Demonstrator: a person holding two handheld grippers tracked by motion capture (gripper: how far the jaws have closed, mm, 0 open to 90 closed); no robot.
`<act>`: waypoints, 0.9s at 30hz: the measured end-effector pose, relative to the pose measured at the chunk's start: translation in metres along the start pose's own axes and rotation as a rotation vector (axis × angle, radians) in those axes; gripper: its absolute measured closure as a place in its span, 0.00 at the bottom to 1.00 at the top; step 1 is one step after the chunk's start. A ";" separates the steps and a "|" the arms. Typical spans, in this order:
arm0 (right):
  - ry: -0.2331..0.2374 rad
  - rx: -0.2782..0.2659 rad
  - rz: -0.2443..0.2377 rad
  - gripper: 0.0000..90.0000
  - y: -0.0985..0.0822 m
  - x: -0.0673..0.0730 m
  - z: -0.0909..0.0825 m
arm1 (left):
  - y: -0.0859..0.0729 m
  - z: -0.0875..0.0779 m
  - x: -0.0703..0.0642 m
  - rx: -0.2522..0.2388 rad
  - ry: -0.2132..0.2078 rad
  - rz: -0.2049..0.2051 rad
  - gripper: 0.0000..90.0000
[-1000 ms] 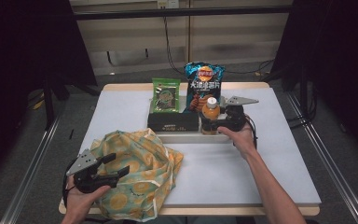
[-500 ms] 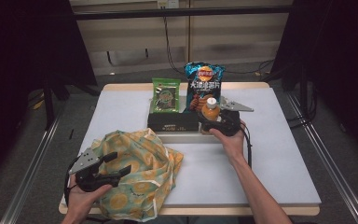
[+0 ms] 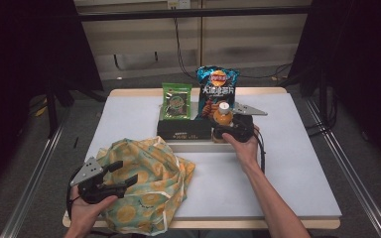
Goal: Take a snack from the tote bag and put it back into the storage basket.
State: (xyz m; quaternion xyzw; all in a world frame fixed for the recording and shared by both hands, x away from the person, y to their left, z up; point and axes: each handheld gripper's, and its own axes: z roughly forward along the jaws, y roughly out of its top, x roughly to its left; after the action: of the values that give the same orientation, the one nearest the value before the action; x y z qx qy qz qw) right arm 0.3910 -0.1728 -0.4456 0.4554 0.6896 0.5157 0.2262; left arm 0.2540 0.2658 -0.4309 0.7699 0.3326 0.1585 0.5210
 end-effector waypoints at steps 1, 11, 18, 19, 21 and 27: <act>0.003 -0.003 -0.010 0.35 0.002 -0.001 -0.001 | 0.000 0.000 0.000 -0.002 0.002 -0.004 0.27; 0.133 -0.032 -0.032 0.35 0.017 -0.019 -0.012 | -0.001 -0.001 0.002 -0.002 0.013 -0.003 0.27; 0.235 -0.032 -0.053 0.35 0.019 -0.033 -0.012 | -0.001 -0.001 0.002 -0.003 0.019 -0.007 0.27; 0.252 -0.021 -0.050 0.35 0.018 -0.035 -0.012 | -0.002 -0.002 0.002 0.000 0.020 -0.010 0.27; 0.271 -0.003 -0.072 0.35 0.019 -0.038 -0.011 | -0.002 -0.002 0.003 0.003 0.021 -0.011 0.26; 0.355 0.011 -0.085 0.35 0.023 -0.047 -0.006 | -0.003 -0.001 0.006 0.005 0.022 -0.023 0.26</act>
State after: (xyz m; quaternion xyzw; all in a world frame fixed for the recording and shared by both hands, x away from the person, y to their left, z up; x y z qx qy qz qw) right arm 0.4183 -0.2152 -0.4297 0.3289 0.7401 0.5742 0.1199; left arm 0.2567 0.2709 -0.4334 0.7655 0.3476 0.1601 0.5173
